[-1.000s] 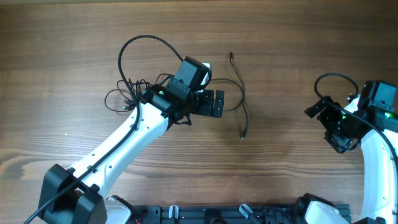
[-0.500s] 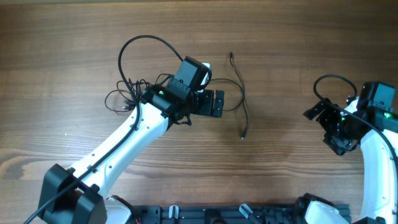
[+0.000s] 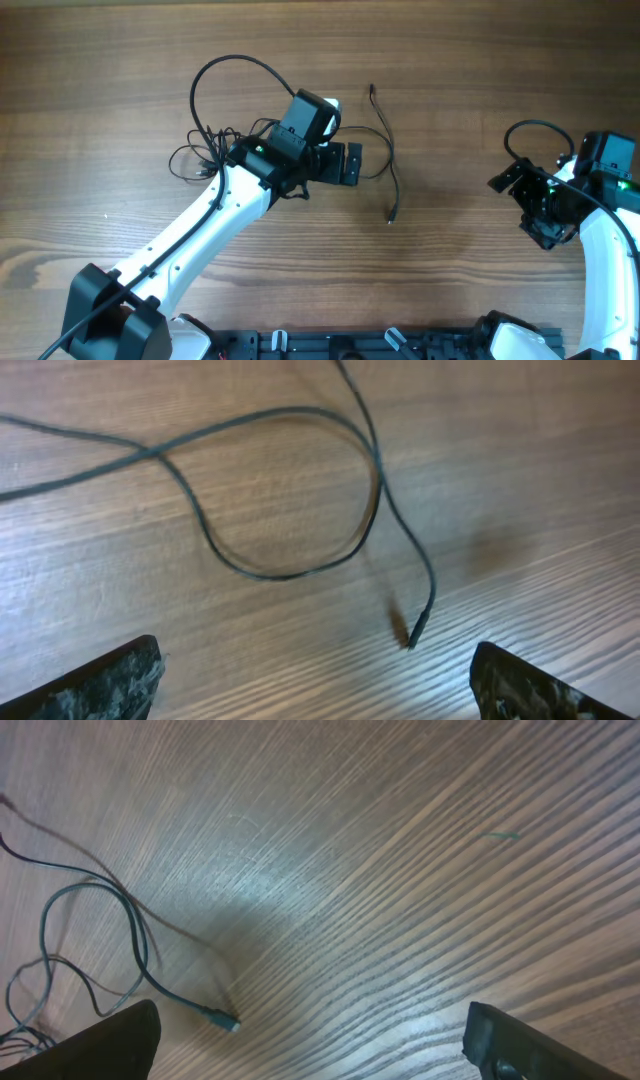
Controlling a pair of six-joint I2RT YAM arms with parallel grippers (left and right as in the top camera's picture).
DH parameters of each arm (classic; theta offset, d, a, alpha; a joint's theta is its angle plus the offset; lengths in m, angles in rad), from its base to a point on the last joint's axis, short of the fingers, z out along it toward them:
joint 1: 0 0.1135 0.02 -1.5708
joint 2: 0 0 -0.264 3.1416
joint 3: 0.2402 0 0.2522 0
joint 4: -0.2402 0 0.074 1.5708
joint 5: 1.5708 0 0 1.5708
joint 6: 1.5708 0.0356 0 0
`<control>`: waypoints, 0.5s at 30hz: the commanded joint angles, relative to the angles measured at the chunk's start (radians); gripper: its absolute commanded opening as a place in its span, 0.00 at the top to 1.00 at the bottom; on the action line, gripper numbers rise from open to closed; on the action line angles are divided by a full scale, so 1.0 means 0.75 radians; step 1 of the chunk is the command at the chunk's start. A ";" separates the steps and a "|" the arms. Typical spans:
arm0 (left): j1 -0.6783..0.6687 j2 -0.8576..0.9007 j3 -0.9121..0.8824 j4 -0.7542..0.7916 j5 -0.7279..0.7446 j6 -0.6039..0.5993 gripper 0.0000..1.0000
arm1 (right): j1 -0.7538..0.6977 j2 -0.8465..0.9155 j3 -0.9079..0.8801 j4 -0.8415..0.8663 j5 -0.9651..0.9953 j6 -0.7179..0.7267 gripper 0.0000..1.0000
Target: Untangle cables
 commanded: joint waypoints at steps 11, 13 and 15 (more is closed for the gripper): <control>0.220 -0.031 0.023 -0.051 -0.386 -0.211 0.00 | 0.003 -0.003 -0.012 0.054 0.003 -0.016 0.00; 0.343 -0.029 0.023 -0.062 -0.386 -0.211 0.07 | 0.003 -0.003 -0.012 0.076 0.003 -0.013 0.00; 0.430 -0.026 0.023 -0.067 -0.386 -0.210 0.15 | 0.003 -0.003 -0.012 0.089 0.003 -0.013 0.01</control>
